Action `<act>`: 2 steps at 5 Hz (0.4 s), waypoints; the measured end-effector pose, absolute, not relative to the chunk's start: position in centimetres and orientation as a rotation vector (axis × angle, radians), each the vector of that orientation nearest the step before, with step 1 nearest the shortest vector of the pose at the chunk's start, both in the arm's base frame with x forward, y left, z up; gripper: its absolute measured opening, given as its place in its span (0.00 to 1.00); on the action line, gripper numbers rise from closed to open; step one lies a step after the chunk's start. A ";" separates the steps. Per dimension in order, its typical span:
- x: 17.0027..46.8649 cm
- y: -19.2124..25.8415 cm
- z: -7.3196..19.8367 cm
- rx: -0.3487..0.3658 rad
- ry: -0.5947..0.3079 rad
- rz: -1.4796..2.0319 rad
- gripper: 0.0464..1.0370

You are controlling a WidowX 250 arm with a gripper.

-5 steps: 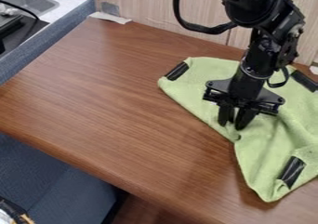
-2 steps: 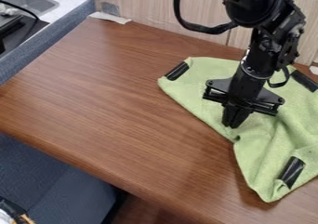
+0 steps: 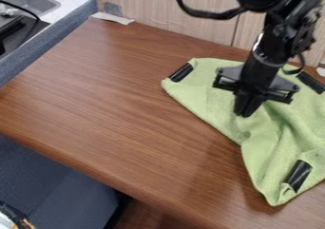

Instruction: Unfold the cloth from top right to bottom left

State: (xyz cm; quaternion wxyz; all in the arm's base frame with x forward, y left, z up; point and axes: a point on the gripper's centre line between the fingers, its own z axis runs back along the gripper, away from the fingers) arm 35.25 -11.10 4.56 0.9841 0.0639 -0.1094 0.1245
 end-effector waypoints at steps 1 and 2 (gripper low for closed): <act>34.8 -11.0 6.6 0.147 -0.253 0.241 0.01; 33.2 -10.0 8.2 0.134 -0.284 0.275 0.01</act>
